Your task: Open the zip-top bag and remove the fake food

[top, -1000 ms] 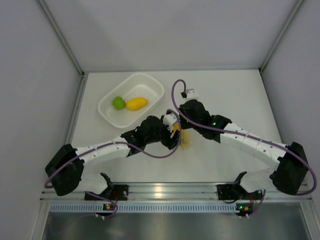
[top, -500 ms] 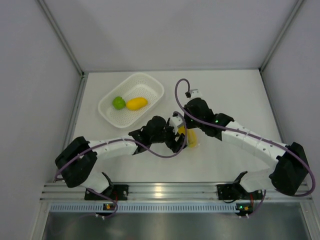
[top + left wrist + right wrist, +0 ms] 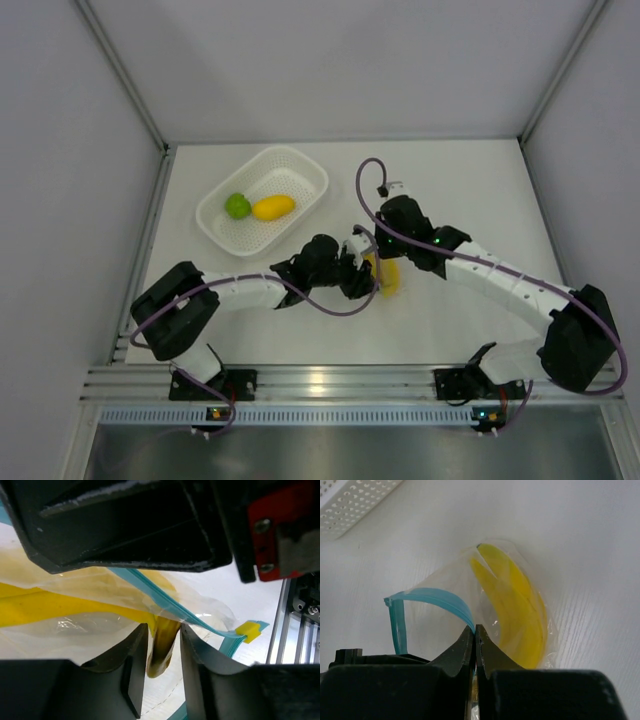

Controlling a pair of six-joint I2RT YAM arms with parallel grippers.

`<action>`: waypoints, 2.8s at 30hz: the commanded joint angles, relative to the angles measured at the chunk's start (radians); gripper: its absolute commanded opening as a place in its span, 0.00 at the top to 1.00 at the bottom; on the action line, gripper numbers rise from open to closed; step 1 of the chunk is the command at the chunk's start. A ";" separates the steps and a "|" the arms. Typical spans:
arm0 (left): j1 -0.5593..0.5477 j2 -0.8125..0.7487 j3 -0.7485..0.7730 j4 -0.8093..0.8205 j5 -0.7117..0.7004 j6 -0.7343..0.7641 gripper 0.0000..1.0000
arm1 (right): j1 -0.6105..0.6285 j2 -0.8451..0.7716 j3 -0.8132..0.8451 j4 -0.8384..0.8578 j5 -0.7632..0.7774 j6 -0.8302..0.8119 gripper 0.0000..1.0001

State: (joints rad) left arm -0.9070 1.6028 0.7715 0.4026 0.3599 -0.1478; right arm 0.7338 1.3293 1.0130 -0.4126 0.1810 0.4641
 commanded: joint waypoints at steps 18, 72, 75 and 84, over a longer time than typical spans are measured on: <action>-0.027 -0.191 0.031 -0.082 -0.234 -0.117 1.00 | 0.070 -0.044 0.015 0.057 -0.005 -0.099 1.00; 0.046 -0.543 0.006 -0.031 0.176 -0.325 1.00 | -0.026 -0.044 -0.034 0.242 0.333 -0.171 1.00; 0.046 -0.609 0.055 -0.246 -0.045 -0.273 1.00 | -0.121 -0.065 -0.013 0.187 0.342 -0.157 1.00; 0.060 -0.557 0.313 -0.686 -0.858 -0.283 1.00 | -0.249 -0.134 0.025 0.133 0.321 -0.194 1.00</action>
State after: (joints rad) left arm -0.8627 0.9932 0.9760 -0.1089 -0.1040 -0.4385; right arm 0.4911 1.2430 0.9714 -0.2611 0.4858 0.2726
